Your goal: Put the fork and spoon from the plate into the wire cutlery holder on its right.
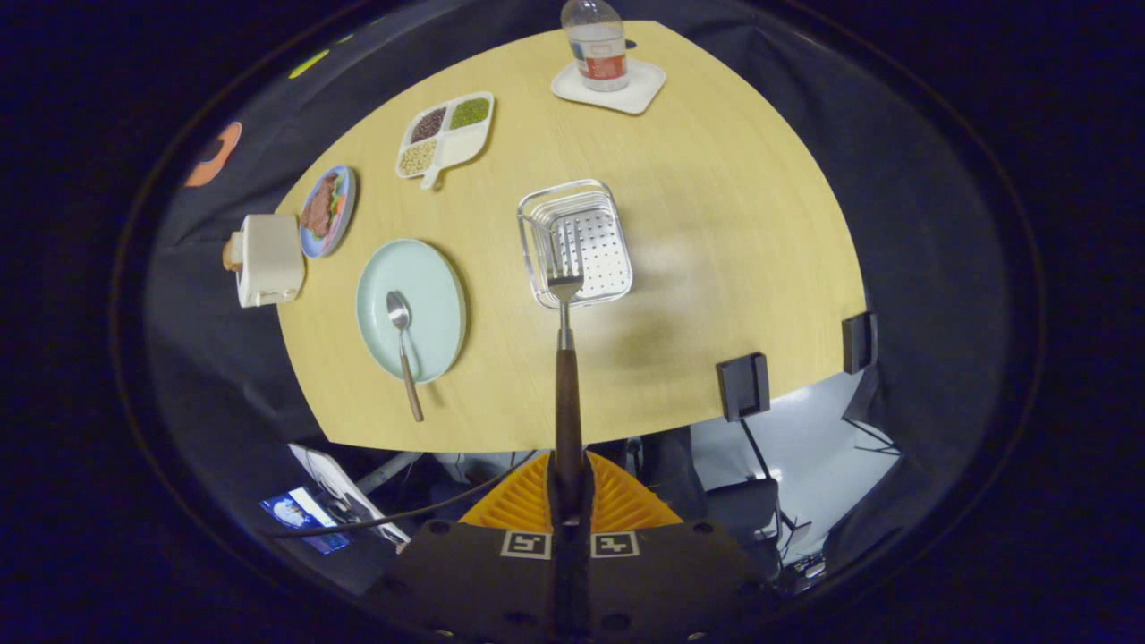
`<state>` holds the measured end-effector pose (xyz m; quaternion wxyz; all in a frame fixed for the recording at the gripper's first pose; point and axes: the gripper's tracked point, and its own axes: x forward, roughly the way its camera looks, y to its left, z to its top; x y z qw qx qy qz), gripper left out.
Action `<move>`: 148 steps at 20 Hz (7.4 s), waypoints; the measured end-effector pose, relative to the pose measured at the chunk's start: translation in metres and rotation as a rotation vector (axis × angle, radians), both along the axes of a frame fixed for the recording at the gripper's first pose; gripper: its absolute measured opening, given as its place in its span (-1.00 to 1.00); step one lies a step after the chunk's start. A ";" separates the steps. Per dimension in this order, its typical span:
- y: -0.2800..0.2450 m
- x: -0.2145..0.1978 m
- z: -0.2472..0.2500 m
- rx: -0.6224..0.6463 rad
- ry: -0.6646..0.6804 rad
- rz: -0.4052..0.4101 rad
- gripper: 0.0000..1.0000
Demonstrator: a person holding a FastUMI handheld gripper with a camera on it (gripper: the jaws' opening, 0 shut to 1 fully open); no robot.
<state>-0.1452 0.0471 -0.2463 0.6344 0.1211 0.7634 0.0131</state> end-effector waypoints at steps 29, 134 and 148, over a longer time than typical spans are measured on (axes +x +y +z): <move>0.143 0.030 0.049 -0.021 -0.305 0.233 0.81; 0.046 0.123 0.257 -0.045 -1.606 0.078 0.92; 0.082 0.110 0.295 -0.006 -1.752 0.097 0.92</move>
